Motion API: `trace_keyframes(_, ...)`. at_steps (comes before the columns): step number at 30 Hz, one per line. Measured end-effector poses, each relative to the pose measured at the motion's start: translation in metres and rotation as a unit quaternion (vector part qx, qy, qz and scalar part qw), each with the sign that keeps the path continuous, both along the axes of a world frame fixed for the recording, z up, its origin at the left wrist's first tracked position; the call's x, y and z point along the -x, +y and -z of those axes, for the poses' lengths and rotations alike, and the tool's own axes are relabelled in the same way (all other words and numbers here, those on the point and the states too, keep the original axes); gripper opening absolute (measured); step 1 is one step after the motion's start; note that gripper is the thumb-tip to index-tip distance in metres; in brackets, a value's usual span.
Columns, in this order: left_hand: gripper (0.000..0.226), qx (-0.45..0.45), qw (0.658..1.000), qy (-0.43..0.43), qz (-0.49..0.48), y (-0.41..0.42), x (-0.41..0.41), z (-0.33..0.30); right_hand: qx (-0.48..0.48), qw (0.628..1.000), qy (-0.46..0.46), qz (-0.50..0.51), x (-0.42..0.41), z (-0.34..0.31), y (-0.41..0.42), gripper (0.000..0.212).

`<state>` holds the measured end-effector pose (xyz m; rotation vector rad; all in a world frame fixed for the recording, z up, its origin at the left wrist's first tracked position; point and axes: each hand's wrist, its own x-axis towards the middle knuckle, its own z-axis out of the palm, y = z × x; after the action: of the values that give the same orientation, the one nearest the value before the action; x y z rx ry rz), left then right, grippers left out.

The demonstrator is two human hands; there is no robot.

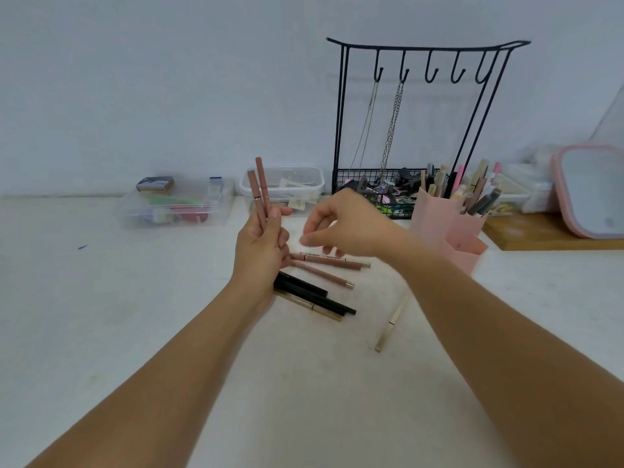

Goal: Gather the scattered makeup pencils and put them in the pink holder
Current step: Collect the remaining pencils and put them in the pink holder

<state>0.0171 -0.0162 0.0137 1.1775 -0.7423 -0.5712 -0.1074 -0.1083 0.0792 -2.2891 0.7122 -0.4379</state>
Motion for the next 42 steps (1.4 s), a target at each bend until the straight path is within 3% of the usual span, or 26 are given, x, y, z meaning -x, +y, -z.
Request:
trace_keyframes(3,0.027,-0.011,1.0,0.016,-0.021,0.0,-0.003,-0.004,0.071,0.992,0.098,0.02,0.02,-0.015,-0.022,0.009)
trace_keyframes(6,0.029,-0.018,0.999,0.025,-0.019,0.001,-0.004,-0.008,0.083,0.977,0.197,0.012,0.032,-0.016,-0.033,0.008)
trace_keyframes(11,0.045,-0.02,0.998,0.061,0.004,0.003,-0.002,-0.011,0.112,0.971,0.212,0.016,0.024,-0.003,-0.034,0.007)
trace_keyframes(16,0.031,-0.002,0.998,0.067,0.004,0.0,-0.003,-0.007,0.153,0.956,0.249,0.017,0.016,0.006,-0.031,0.004)
trace_keyframes(24,0.023,-0.02,0.997,0.07,-0.013,0.003,-0.002,-0.01,0.061,0.956,0.288,0.006,0.023,0.01,-0.035,0.023)
trace_keyframes(29,0.024,-0.026,0.995,0.093,-0.018,0.003,-0.003,-0.012,-0.005,0.967,0.254,0.004,0.028,0.009,-0.039,0.022)
trace_keyframes(34,0.023,-0.025,0.995,0.096,0.006,0.004,0.0,-0.014,-0.1,0.993,0.058,-0.008,0.034,-0.004,-0.032,0.025)
trace_keyframes(37,0.024,-0.026,0.995,0.089,0.028,0.005,0.005,-0.015,-0.179,0.983,-0.028,-0.042,0.023,-0.01,-0.017,0.029)
trace_keyframes(42,0.019,-0.003,0.995,0.077,0.067,0.007,0.011,-0.017,-0.237,0.966,-0.083,-0.053,-0.001,0.002,0.007,0.025)
